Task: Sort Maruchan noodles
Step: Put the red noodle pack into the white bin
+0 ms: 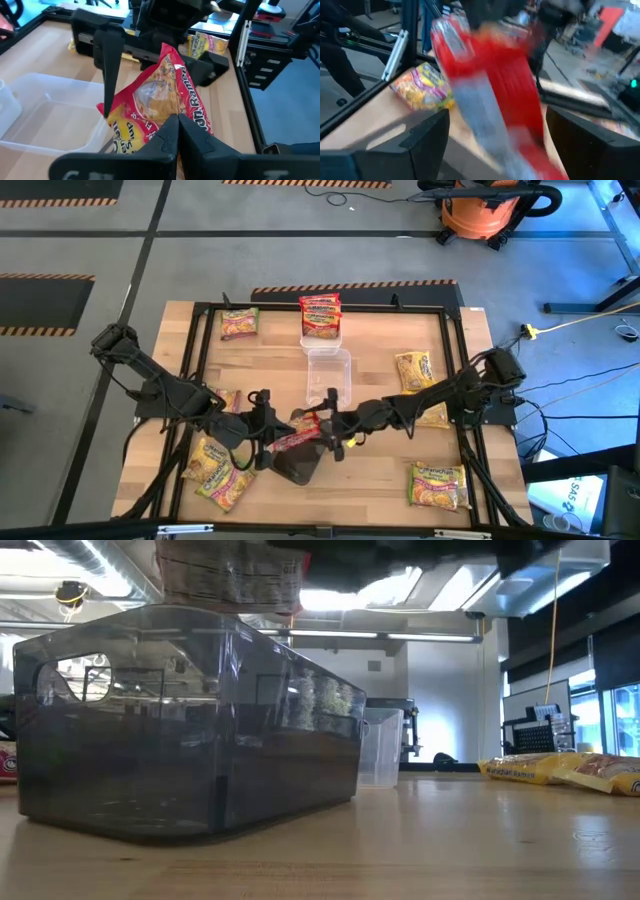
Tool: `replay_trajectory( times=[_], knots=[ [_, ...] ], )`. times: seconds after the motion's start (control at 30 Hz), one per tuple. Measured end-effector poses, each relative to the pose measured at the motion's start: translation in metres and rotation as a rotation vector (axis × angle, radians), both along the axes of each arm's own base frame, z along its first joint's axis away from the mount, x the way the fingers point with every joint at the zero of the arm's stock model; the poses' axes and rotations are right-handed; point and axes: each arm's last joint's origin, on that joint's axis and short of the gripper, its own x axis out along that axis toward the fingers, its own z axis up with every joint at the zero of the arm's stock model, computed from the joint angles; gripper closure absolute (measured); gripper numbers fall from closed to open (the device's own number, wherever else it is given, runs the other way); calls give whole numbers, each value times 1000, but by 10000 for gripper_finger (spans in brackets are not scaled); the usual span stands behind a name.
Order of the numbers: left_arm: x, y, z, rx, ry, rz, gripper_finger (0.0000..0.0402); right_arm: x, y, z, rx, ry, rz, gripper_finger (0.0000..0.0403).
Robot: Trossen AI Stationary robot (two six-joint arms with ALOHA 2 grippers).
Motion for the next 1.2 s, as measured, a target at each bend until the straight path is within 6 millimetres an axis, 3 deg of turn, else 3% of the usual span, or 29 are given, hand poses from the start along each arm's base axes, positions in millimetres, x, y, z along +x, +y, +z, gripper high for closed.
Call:
replay_trajectory(
  times=[0.17,0.5,0.67,0.9,1.2],
  knots=[
    [1,-2,3,10,-25,-41,401,9,5,6,-45,10,37,122],
    [2,-2,3,-13,-31,-32,385,9,7,5,-119,35,53,317],
    [-4,1,10,-61,-42,-34,328,1,19,7,-217,59,55,320],
    [-15,8,20,-121,-60,-2,238,-32,48,15,-379,187,-43,315],
    [-4,1,6,-210,-35,96,176,-73,85,15,-738,246,-234,312]
  ],
)
